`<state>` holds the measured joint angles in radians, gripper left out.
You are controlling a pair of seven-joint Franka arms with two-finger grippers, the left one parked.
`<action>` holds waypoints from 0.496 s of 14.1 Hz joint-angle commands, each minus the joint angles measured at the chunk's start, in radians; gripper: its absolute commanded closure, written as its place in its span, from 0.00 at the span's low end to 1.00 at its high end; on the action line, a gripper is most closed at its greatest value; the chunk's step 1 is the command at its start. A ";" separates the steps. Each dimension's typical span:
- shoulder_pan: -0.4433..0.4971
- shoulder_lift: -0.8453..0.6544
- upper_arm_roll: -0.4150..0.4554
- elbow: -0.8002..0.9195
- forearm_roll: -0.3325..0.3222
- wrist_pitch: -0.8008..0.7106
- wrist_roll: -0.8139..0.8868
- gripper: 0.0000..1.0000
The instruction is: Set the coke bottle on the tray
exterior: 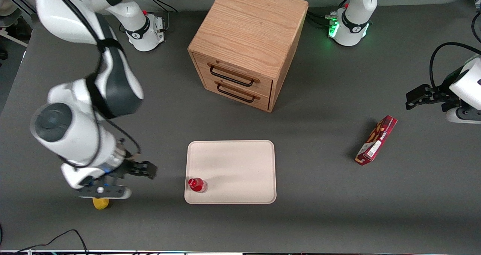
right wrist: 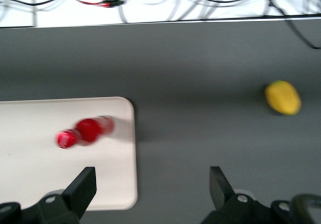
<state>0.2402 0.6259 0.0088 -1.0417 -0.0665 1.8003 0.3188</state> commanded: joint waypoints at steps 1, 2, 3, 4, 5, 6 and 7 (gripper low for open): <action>-0.045 -0.202 0.016 -0.257 -0.012 0.017 -0.047 0.00; -0.059 -0.231 0.016 -0.285 -0.013 0.017 -0.056 0.00; -0.077 -0.256 0.016 -0.308 -0.013 0.017 -0.056 0.00; -0.106 -0.287 0.017 -0.331 -0.013 0.017 -0.060 0.00; -0.125 -0.323 0.017 -0.354 -0.012 0.013 -0.099 0.00; -0.154 -0.354 0.017 -0.372 -0.007 0.004 -0.153 0.00; -0.189 -0.389 0.019 -0.398 -0.001 -0.009 -0.185 0.00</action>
<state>0.1154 0.3424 0.0103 -1.3343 -0.0690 1.7969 0.2110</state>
